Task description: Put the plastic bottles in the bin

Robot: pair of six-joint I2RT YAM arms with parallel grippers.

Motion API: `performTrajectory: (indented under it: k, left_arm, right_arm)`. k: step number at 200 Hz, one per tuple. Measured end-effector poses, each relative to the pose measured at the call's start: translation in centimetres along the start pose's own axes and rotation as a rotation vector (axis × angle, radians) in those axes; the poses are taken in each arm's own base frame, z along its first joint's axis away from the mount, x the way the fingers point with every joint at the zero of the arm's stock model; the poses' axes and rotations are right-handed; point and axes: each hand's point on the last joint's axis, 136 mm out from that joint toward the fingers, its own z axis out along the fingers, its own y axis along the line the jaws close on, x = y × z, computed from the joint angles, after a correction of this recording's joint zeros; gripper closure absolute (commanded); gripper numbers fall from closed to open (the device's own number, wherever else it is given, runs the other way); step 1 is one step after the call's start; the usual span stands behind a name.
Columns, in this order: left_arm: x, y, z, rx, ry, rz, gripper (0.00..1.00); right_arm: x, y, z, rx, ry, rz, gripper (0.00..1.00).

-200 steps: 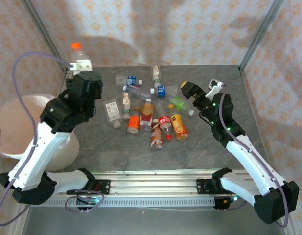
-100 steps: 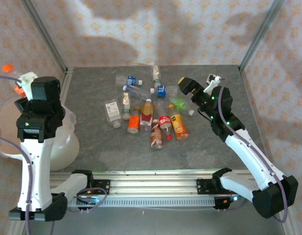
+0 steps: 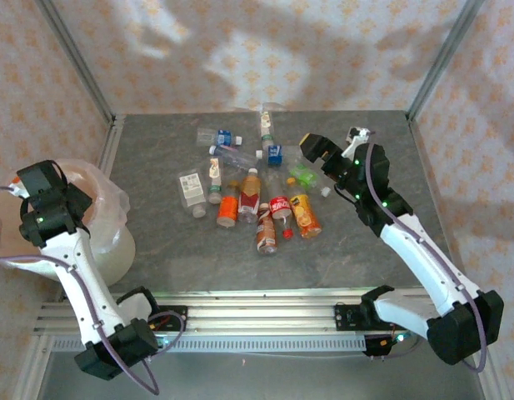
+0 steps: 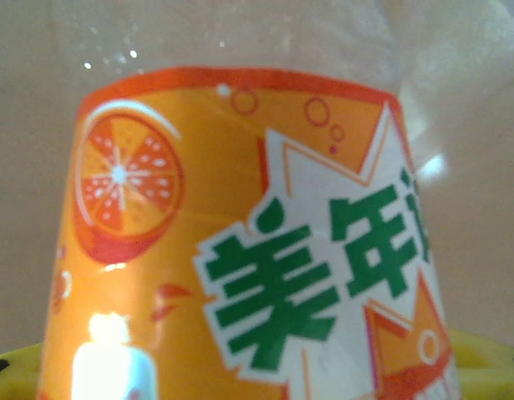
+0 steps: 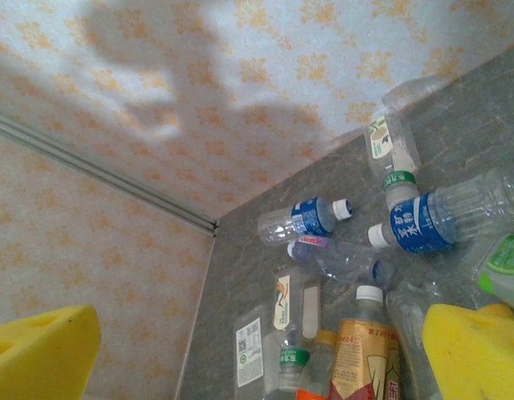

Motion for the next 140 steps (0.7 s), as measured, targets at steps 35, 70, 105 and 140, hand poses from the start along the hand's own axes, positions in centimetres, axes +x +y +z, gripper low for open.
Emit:
performTrajectory:
  k: [35,70,105,140]
  left_arm:
    - [-0.3,-2.1,1.8,0.090,0.037,-0.077,0.50]
    - [-1.1,-3.3,3.1,0.128,0.038,-0.139,0.48]
    - [-1.6,-4.2,4.6,0.149,0.056,-0.157,0.40]
    - [-1.3,-4.6,5.4,0.165,0.079,-0.164,0.30]
  right_arm:
    - [0.2,-0.2,0.0,0.008,0.008,0.002,0.01]
    - [0.4,-0.4,0.2,0.016,0.014,0.004,0.01]
    - [0.6,-0.8,0.5,0.025,0.023,0.006,0.01]
    - [0.8,-1.1,0.9,0.036,0.031,0.009,0.01]
